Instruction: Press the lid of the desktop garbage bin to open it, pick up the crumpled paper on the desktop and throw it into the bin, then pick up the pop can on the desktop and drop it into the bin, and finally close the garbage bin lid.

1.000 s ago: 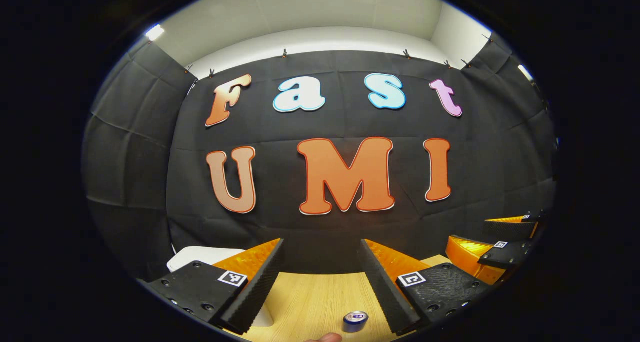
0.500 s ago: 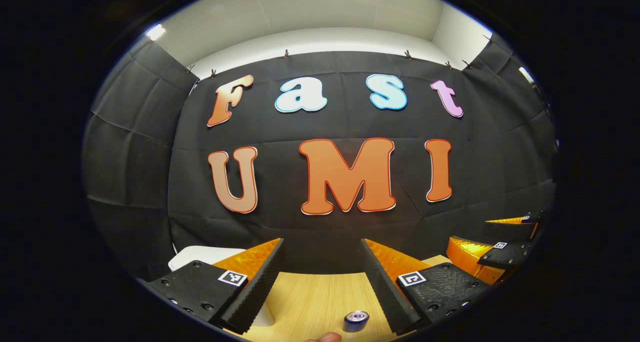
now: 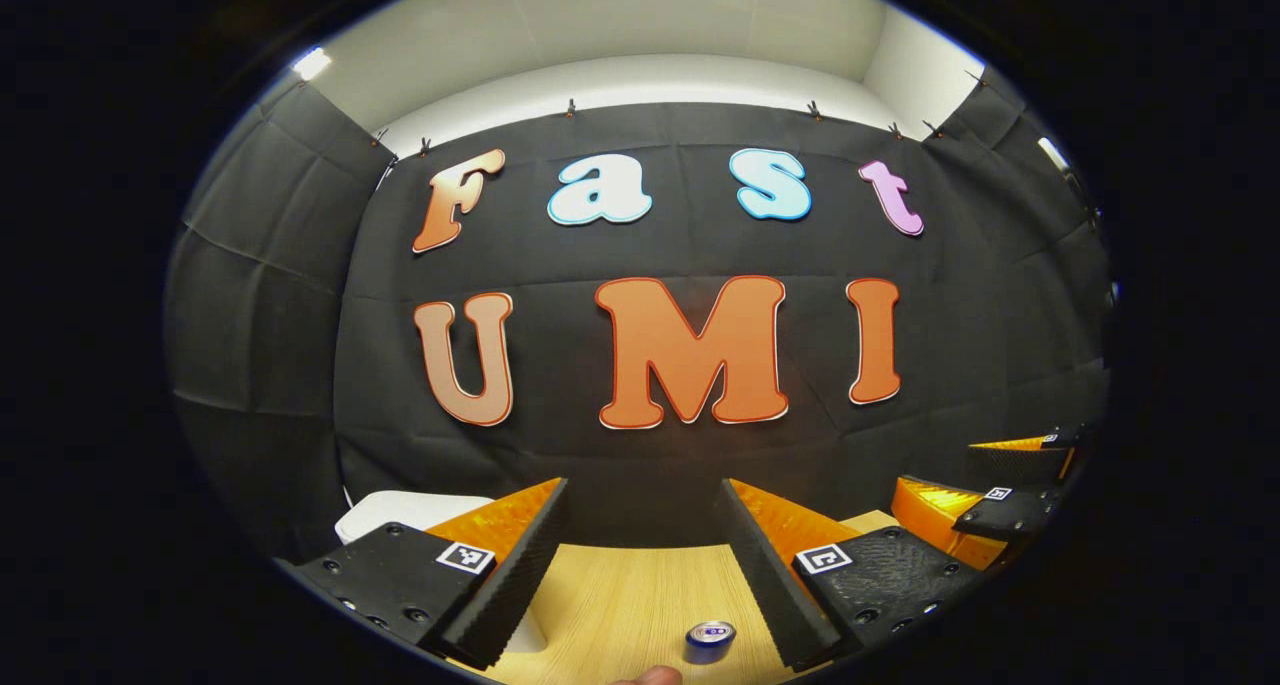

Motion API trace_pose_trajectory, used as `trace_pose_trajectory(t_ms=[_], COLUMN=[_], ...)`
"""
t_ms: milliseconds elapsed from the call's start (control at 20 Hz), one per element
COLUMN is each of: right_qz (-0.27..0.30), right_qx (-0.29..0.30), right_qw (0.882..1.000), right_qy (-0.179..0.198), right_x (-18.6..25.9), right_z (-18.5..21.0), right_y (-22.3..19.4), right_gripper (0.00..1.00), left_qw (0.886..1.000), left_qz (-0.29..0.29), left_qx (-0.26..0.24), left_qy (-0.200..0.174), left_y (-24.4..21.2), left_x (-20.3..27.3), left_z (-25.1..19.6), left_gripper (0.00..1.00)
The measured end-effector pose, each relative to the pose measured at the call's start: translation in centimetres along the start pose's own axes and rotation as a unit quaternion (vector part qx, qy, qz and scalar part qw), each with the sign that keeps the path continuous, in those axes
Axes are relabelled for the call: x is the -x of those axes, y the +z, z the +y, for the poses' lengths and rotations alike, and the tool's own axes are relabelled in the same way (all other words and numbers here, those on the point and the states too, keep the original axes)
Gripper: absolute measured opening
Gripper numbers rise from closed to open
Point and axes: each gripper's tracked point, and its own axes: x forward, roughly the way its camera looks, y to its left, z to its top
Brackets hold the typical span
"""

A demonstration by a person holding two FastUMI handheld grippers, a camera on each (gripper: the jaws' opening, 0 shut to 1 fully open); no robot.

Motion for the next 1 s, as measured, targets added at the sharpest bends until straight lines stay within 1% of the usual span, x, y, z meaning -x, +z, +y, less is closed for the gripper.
trace_pose_trajectory(t_ms=[300,350,400,450,500,550,600,700,800,850,900,1000], right_qz=[0.001,0.001,0.002,0.002,0.002,0.003,0.003,0.004,0.006,0.006,0.007,0.009], right_qx=[0.000,0.000,0.000,0.000,0.000,0.000,0.000,-0.002,-0.002,-0.002,-0.001,-0.001], right_qw=[1.000,1.000,1.000,1.000,1.000,1.000,1.000,1.000,1.000,1.000,1.000,1.000], right_qy=[0.000,-0.001,0.000,-0.001,0.000,-0.001,-0.001,-0.002,0.000,0.001,0.002,0.005], right_x=[0.0,-0.1,-0.2,-0.3,-0.3,-0.4,-0.5,-0.7,-1.0,-1.0,-1.2,-1.3], right_z=[0.0,0.0,0.0,-0.1,0.0,0.1,0.0,0.0,0.4,0.6,0.7,1.0], right_y=[-0.2,-0.2,-0.2,-0.2,-0.2,-0.3,-0.3,-0.5,-0.5,-0.6,-0.6,-0.8], right_gripper=[0.93,0.93,0.93,0.93,0.93,0.93,0.93,0.93,0.93,0.93,0.93,0.93], left_qw=[1.000,1.000,1.000,1.000,1.000,1.000,1.000,1.000,0.999,0.999,0.999,0.999], left_qz=[-0.004,-0.004,-0.005,-0.008,-0.010,-0.013,-0.014,-0.009,-0.009,-0.010,-0.010,-0.009], left_qx=[-0.002,-0.002,-0.004,-0.005,-0.008,-0.011,-0.015,-0.023,-0.025,-0.027,-0.032,-0.032], left_qy=[0.003,0.003,0.006,0.009,0.011,0.014,0.016,0.012,0.019,0.021,0.026,0.035], left_y=[0.0,0.2,0.2,0.3,0.4,0.6,0.7,0.4,0.6,0.7,0.7,0.9], left_x=[0.0,0.0,-0.1,-0.1,-0.2,-0.2,-0.3,-0.6,-0.8,-0.9,-1.0,-1.1], left_z=[0.1,0.2,0.4,0.6,0.7,1.0,1.2,1.5,2.5,3.0,3.4,4.5], left_gripper=[0.93,0.96,0.96,0.93,0.96,0.93,0.95,0.91,0.91,0.88,0.79,0.75])
